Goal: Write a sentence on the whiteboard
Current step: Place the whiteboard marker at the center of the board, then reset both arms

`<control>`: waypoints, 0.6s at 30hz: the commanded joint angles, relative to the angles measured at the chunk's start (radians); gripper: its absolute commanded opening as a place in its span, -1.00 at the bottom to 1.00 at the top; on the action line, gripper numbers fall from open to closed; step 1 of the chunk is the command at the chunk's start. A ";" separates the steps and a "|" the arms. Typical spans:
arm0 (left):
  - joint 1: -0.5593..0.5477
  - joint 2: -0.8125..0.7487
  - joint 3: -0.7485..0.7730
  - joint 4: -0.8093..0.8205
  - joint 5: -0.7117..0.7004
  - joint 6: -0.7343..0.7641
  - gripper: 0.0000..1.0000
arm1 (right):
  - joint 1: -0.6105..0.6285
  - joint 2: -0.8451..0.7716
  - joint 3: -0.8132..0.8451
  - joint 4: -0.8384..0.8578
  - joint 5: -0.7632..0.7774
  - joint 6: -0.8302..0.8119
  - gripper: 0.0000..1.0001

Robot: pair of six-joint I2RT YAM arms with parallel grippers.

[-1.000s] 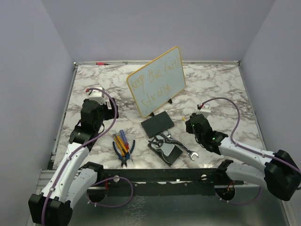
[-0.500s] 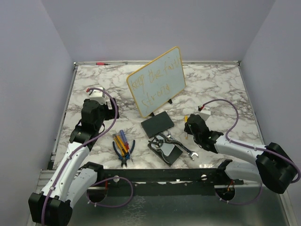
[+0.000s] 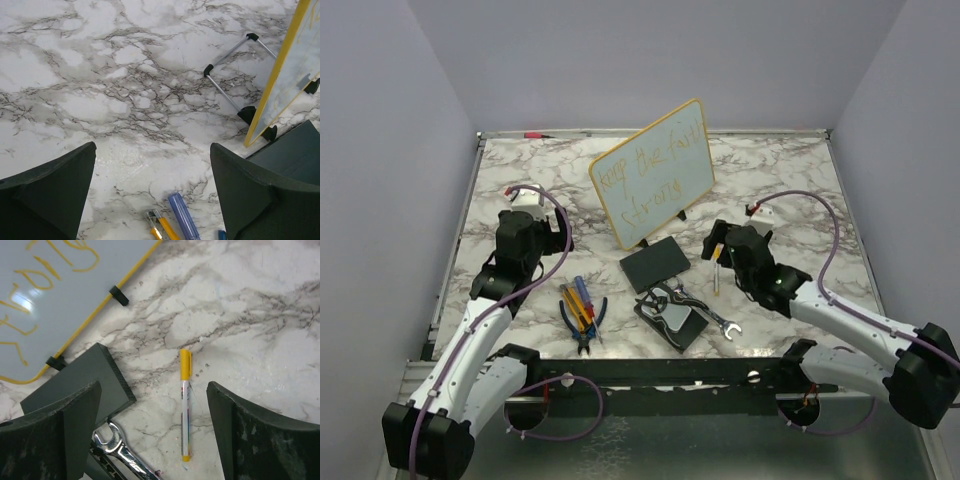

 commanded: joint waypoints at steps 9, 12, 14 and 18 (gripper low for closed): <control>0.072 0.031 0.041 -0.013 -0.064 -0.040 0.98 | -0.187 -0.077 0.213 -0.201 -0.198 -0.232 0.99; 0.083 0.025 0.052 -0.013 -0.088 -0.044 0.98 | -0.283 -0.114 0.240 -0.255 -0.279 -0.249 0.99; 0.084 0.011 0.064 -0.011 -0.126 -0.037 0.98 | -0.343 -0.138 0.254 -0.283 -0.313 -0.259 1.00; 0.084 -0.037 0.099 0.008 -0.236 0.005 0.98 | -0.440 -0.204 0.280 -0.327 -0.367 -0.273 0.99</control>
